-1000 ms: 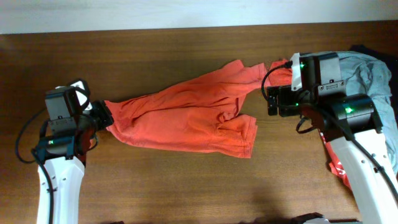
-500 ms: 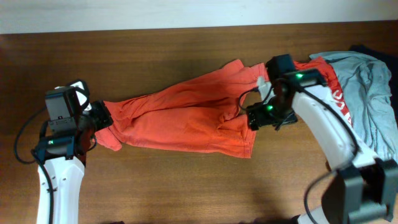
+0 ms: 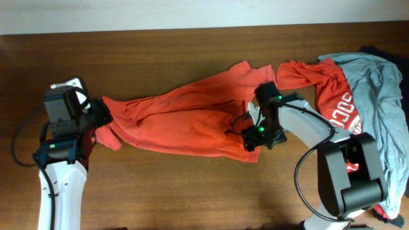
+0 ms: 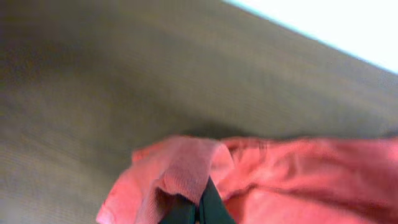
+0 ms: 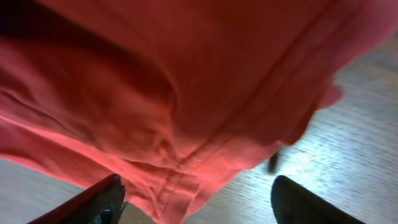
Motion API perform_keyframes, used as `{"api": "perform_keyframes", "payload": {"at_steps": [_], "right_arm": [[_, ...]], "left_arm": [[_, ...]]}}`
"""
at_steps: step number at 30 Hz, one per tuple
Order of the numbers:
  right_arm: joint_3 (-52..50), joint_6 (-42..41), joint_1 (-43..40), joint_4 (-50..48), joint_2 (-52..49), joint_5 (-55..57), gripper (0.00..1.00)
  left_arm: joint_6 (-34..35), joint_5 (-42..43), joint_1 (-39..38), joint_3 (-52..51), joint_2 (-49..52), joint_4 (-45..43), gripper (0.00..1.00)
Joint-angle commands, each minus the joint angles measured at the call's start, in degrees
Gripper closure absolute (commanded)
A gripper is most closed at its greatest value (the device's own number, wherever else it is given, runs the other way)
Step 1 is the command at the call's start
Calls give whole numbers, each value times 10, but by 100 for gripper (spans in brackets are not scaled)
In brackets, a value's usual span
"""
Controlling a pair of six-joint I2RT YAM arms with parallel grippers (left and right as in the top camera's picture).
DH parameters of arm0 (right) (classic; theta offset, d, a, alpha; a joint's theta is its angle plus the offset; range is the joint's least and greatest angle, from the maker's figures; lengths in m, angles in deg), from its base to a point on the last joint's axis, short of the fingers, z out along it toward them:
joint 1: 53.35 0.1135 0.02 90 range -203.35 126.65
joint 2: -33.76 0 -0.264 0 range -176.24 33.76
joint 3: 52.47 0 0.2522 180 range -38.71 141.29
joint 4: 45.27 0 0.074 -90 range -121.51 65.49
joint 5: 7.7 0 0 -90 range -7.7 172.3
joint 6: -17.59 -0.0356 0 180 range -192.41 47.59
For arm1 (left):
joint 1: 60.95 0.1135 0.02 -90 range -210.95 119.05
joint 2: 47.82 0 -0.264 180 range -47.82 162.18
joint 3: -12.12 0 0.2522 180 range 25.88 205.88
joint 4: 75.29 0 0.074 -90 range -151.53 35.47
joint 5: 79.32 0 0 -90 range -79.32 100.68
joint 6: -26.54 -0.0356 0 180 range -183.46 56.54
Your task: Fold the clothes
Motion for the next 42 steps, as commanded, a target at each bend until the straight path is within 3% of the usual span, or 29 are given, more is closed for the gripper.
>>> {"api": "perform_keyframes", "payload": {"at_steps": [1,6,10,14,17,19,20,21,23,27,31,37,42], "right_arm": [[-9,1,12,-3,-4,-31,24],[-9,-17,53,-23,-4,-36,24],[-8,-40,76,-30,-4,-34,23],[-5,-51,77,-30,0,-33,23],[8,-51,77,-30,6,-31,23],[30,-51,77,-24,11,-18,21],[51,-51,77,-11,16,-4,20],[67,-51,77,1,19,6,19],[99,-51,77,27,25,27,19],[180,-48,77,95,34,78,18],[242,-49,68,132,34,111,16],[321,-49,28,174,34,109,15],[360,-49,-13,200,38,109,14]], "left_arm": [[-14,-22,1,3,2,-70,99],[-38,-24,2,3,44,-176,99],[-38,-85,3,7,83,-237,100],[-38,-86,40,69,122,-230,100],[-38,-30,60,118,141,-203,98],[-38,6,62,136,146,-176,59],[-37,29,61,136,146,-162,21],[-37,52,61,136,146,-148,1],[-37,103,61,136,146,-106,1],[-35,197,55,136,146,59,1],[-35,231,15,136,146,175,1],[-21,213,-117,119,153,194,1],[86,193,-217,102,195,184,1]]}}
